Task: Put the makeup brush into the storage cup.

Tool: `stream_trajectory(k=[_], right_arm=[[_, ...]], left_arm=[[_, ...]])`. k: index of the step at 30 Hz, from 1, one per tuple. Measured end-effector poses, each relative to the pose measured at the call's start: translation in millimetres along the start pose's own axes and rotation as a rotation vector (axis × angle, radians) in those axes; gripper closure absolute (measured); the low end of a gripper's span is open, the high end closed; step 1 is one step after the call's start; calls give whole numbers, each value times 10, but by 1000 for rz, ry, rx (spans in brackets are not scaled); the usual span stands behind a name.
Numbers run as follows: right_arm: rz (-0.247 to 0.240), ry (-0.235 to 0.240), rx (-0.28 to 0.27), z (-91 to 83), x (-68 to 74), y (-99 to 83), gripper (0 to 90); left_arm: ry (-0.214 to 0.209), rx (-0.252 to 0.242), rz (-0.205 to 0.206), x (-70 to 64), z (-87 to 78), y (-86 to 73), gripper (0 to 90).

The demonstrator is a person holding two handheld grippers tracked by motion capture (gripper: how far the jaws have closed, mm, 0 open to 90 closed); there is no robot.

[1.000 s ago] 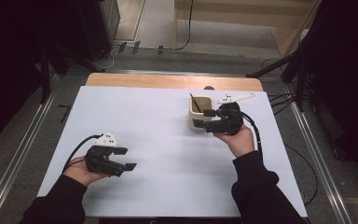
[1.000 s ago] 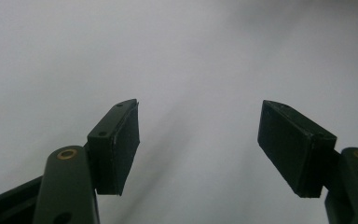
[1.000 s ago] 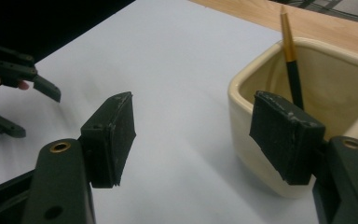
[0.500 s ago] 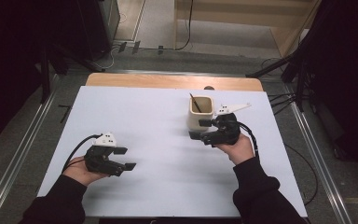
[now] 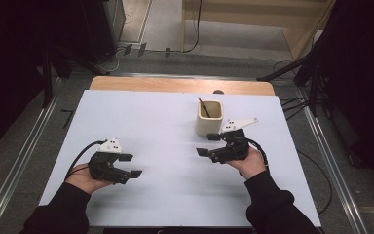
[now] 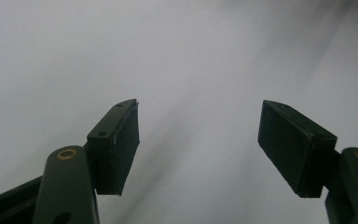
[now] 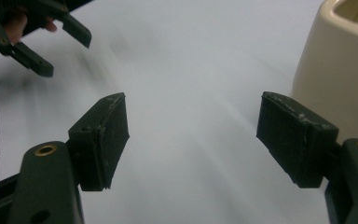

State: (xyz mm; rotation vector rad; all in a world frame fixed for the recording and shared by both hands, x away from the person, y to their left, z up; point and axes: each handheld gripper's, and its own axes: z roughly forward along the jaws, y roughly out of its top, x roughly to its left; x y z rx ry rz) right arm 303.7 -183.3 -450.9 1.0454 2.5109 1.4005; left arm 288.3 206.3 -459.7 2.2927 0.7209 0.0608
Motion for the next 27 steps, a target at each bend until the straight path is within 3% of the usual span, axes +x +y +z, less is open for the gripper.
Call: stream_trajectory(k=[6,27], right_arm=[[-18,-3,59,29,29,-68,219],[-33,-4,106,-57,79,-278,219]], left_arm=[[-4,-5,-5,-2,2,1,293],[-11,-14,20,-18,6,-5,264]])
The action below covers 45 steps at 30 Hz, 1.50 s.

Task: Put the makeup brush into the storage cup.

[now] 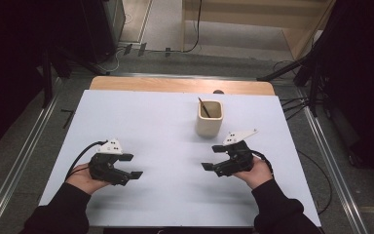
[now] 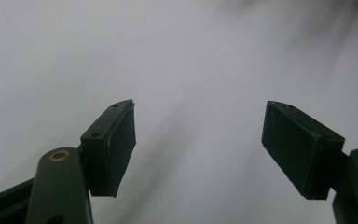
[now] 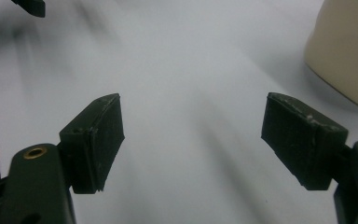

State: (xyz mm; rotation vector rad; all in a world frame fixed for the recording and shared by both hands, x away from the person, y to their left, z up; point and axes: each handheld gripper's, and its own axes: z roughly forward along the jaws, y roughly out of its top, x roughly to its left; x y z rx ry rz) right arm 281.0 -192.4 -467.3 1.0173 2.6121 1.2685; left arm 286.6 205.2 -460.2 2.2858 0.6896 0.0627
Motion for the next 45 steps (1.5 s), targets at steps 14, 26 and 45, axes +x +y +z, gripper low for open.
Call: stream_trajectory(k=[14,26,45], right_arm=[[5,-20,20,-111,-10,-152,219],[5,-44,41,-203,-38,-265,219],[-1,-59,70,-216,-96,-327,218]], left_arm=[[6,1,5,-5,-3,-2,263],[8,7,-1,3,-1,0,263],[9,1,-1,3,-4,1,264]])
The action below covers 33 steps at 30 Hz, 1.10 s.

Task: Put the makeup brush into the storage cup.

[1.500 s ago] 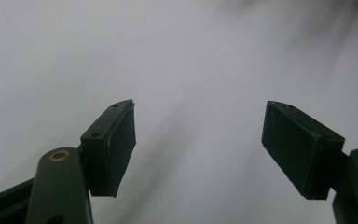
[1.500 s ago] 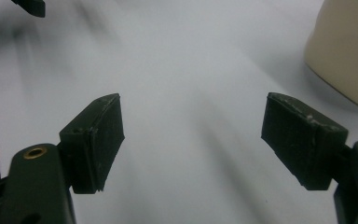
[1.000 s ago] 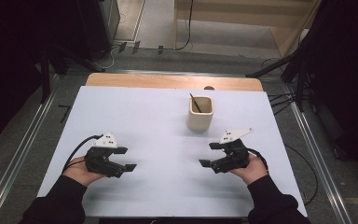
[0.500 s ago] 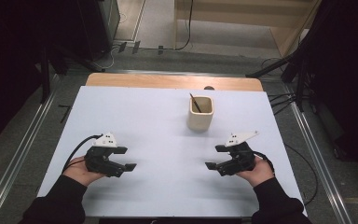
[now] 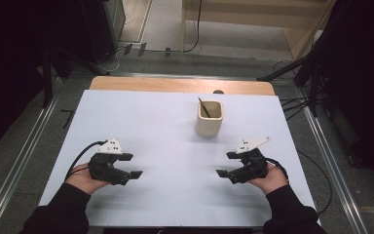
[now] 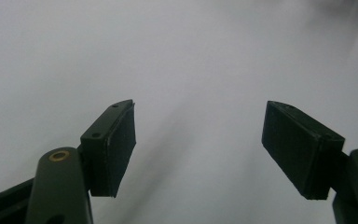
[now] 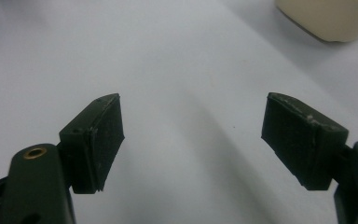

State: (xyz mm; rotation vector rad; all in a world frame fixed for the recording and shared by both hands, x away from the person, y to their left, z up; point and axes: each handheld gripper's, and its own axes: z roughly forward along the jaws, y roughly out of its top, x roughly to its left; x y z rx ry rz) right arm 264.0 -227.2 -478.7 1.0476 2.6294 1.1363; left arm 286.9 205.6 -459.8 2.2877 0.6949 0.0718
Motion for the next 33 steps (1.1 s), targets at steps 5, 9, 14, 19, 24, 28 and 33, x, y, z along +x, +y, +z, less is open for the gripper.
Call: stream_trajectory(k=[5,9,14,19,24,28,33], right_arm=[[1,-1,1,1,-2,-1,218],[0,0,8,12,-1,-1,218],[2,-1,9,13,1,-1,218],[1,-2,12,18,1,-2,219],[0,0,17,24,5,-1,219],[-3,2,16,27,8,0,219],[-9,-1,23,35,9,3,219]], left_arm=[[1,2,1,-1,1,0,265],[2,4,3,-6,5,0,265],[3,4,3,-6,6,0,265],[2,5,3,-8,7,0,265],[2,5,4,-8,7,1,265],[2,5,4,-9,8,1,265],[1,7,4,-7,8,0,266]])
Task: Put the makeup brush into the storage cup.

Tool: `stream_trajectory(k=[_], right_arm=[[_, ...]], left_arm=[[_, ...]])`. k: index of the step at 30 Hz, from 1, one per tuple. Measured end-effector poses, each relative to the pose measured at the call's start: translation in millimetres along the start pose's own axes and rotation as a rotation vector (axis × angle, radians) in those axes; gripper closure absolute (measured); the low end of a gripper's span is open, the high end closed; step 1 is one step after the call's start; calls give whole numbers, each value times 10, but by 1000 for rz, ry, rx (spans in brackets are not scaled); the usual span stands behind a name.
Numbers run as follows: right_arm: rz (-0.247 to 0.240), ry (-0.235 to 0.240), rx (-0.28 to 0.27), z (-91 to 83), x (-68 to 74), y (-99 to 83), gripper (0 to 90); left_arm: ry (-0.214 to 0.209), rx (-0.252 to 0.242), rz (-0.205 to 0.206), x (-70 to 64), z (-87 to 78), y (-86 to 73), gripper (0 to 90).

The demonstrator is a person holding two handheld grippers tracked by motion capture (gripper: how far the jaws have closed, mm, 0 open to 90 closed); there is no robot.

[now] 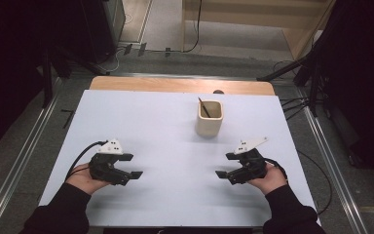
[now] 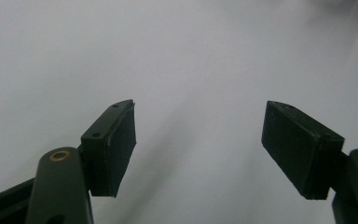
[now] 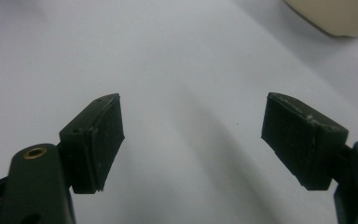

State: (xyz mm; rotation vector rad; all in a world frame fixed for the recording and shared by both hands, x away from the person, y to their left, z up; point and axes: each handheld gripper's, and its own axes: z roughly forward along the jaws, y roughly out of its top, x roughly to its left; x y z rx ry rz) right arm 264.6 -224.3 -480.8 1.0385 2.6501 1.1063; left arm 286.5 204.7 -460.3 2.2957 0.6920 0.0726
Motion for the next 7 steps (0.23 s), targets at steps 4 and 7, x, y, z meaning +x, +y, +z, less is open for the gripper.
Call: stream_trajectory(k=[4,7], right_arm=[[-5,0,6,6,6,0,219],[-14,-3,17,12,4,-5,219]], left_arm=[[-2,1,0,0,4,1,265],[-2,-1,0,1,6,4,266]])
